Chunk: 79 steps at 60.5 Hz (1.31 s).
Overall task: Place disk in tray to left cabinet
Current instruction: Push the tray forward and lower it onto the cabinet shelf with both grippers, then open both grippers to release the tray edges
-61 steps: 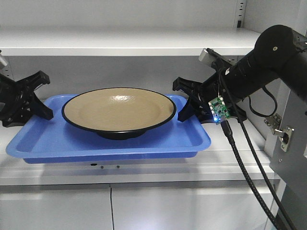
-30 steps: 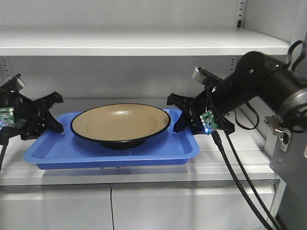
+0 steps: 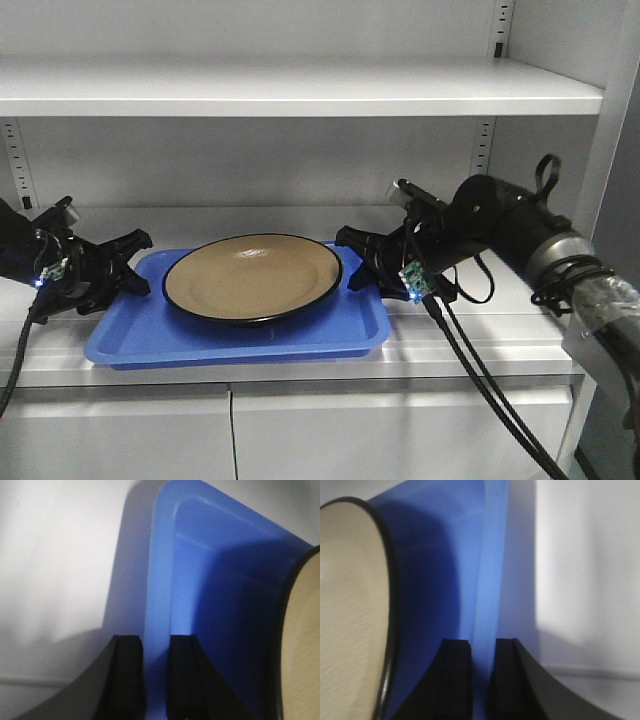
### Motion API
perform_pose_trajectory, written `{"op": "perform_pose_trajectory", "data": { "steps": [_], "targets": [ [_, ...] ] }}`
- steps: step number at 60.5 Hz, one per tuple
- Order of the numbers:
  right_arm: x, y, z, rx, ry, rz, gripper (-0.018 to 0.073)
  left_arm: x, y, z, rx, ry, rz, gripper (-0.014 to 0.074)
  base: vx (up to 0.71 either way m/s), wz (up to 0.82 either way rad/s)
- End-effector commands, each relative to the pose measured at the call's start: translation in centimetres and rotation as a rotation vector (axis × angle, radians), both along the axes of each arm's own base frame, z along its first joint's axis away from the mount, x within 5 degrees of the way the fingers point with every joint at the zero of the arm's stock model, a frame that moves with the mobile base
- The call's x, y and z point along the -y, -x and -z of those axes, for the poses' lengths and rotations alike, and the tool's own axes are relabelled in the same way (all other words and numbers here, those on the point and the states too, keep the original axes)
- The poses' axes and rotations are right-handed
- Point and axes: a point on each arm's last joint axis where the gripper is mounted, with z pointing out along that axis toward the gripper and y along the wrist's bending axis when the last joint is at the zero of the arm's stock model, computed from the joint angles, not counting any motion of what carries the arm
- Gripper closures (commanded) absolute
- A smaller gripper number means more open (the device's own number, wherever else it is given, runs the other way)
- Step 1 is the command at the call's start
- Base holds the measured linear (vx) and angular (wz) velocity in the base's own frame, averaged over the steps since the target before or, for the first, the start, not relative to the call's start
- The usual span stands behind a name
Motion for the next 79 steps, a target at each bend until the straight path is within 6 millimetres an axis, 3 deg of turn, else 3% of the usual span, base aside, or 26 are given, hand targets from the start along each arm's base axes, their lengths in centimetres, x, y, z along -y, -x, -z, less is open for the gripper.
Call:
{"op": "perform_pose_trajectory", "data": {
  "steps": [1,12,29,46,58,71,79],
  "targets": [
    [-1.8,0.9,-4.6,0.143,-0.179,0.001,0.0561,1.6,-0.1,-4.0,0.161,0.119,-0.043,0.0598,0.00,0.00],
    [-1.9,-0.5,-3.1,0.173,-0.197,0.040,0.0561,1.2,-1.2,-3.3,0.218,0.113,-0.096,0.0598,0.00,0.00],
    [-1.7,-2.1,-3.3,0.327,-0.250,0.133,0.0558,0.3,-2.5,-3.5,0.366,0.108,-0.212,0.0598,0.00,0.00],
    [-1.2,-2.3,-3.0,0.378,-0.153,0.129,0.0529,0.0,-2.7,-3.8,0.397,0.100,-0.234,0.0563,0.00,0.00],
    [-0.9,-2.4,-2.9,0.409,-0.074,0.119,0.0432,-0.1,-2.7,-3.7,0.424,-0.003,-0.186,0.0447,0.00,0.00],
    [-0.6,-2.6,-3.2,0.444,-0.058,0.129,0.0233,-0.2,-2.7,-3.7,0.463,-0.078,-0.149,0.0239,0.00,0.00],
    [-0.5,-2.6,-3.5,0.466,-0.041,0.130,0.0138,-0.3,-2.8,-3.8,0.473,-0.084,-0.153,0.0155,0.00,0.00]
  ]
}}
